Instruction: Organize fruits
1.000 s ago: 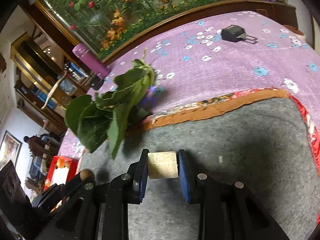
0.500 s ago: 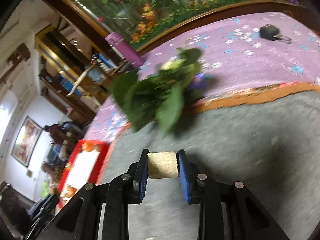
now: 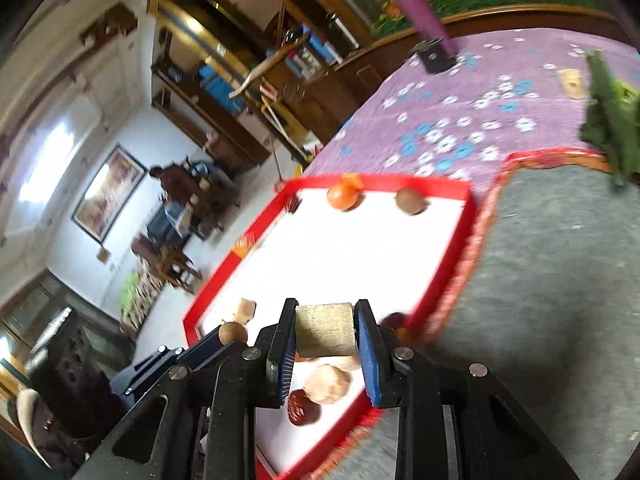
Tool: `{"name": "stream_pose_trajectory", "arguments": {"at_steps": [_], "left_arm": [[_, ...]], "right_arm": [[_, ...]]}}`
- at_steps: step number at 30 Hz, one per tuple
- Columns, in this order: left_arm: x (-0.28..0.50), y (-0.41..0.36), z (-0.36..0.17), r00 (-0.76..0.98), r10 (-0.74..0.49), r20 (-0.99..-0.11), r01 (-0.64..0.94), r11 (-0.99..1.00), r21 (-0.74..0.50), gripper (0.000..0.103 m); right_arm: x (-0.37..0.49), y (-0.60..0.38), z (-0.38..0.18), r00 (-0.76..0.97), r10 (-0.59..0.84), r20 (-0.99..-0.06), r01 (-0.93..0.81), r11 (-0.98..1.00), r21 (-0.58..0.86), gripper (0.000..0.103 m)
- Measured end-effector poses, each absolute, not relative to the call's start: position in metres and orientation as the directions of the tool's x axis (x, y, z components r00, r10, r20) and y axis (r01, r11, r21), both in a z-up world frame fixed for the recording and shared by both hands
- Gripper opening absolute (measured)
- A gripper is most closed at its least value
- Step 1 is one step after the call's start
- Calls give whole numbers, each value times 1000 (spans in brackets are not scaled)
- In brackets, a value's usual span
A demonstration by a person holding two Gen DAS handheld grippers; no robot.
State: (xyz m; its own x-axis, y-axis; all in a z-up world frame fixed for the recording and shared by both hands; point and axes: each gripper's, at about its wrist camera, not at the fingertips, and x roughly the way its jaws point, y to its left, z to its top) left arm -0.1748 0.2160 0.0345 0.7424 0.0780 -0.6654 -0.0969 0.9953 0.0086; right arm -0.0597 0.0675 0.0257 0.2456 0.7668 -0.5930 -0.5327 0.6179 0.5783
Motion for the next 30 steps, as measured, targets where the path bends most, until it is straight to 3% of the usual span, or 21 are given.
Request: {"name": "stream_pose_trajectory", "arguments": {"at_steps": [5,7,9,13,20,24,28,30], "left_arm": [[-174,219,37,746,135,-652,-115,991,74,26],[-176,219,42,762,161,-628,-126,987,101,47],[-179,220,47,780,192,-595,-145,981,126,61],[-184,222,58,811,205,-548,-150,978,144,62],[-176,211,59,805,176,-566,-119,983,137,62],[-174,200,60,799,150,-583,-91,988,129,62],[-173,185,65,801,100,-590,-45,993,107,62],[-172,177,67,803,74,-591,-21,995,96,62]], "right_arm": [[-60,84,31,274,716,-642,-579,656,484,28],[-51,72,39,297,721,-626,-565,661,493,30],[-35,48,49,363,710,-603,-524,691,498,36],[5,-8,49,448,640,-624,-387,768,510,39],[97,-79,32,451,585,-674,-173,798,577,39],[139,-97,27,472,555,-685,-112,809,577,39],[152,-100,31,576,419,-702,-73,881,467,39],[143,-100,33,579,446,-683,-91,867,489,39]]}}
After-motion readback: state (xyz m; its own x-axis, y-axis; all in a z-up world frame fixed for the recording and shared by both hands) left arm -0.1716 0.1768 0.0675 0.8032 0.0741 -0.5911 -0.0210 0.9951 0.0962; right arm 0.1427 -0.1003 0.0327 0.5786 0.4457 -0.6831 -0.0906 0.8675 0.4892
